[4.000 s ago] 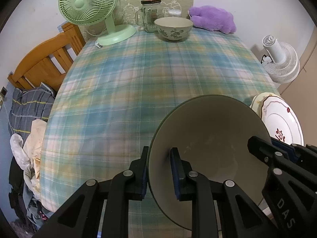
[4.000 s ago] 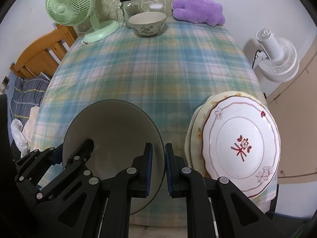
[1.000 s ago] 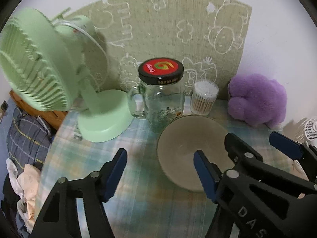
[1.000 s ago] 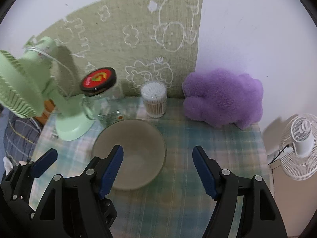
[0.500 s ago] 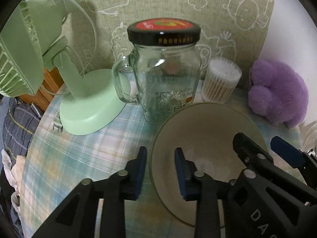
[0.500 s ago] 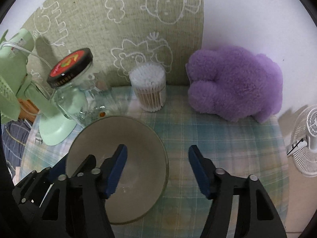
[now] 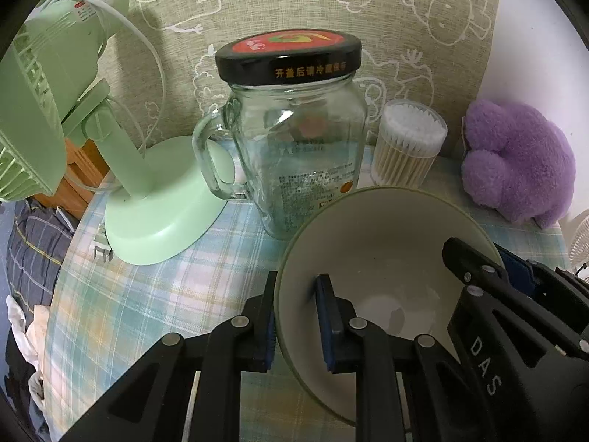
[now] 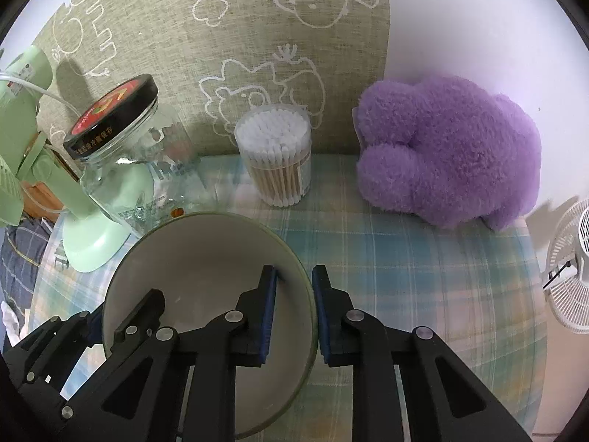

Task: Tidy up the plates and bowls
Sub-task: 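Grasp the rim of the floral-patterned bowl with both grippers, then lift and carry the floral bowl with both grippers toward the plain bowls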

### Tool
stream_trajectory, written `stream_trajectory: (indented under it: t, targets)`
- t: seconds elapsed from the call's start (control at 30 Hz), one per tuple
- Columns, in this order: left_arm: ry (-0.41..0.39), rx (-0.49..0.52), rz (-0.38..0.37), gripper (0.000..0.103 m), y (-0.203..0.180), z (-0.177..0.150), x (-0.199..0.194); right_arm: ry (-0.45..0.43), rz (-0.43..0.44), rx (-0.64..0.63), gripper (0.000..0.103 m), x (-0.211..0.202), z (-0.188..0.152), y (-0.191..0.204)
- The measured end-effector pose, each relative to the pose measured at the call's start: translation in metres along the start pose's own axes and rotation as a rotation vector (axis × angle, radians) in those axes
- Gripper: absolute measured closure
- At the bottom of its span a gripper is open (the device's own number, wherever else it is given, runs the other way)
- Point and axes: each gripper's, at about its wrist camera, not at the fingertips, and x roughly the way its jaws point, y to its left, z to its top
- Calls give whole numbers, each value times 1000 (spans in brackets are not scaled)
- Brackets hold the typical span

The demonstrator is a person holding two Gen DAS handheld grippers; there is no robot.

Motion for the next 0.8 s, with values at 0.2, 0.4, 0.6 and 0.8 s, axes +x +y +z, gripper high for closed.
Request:
stream_trajectory:
  t: [0.2,0.4,0.6,0.8]
  targets:
    - [66,-15,-62,86,-1,-3,11,11,-1,-7,78,3,0,-2]
    - [33,6,-24,87,-7,-7,6,51,18,11,80,6,-5,-7]
    - [45,32,-3,88,-9,-12,1,47,8,2,88,-5,-11,-6]
    - [61,44,-3,88,-7,-26,-14,68,12,6,89,-17,-22,-6]
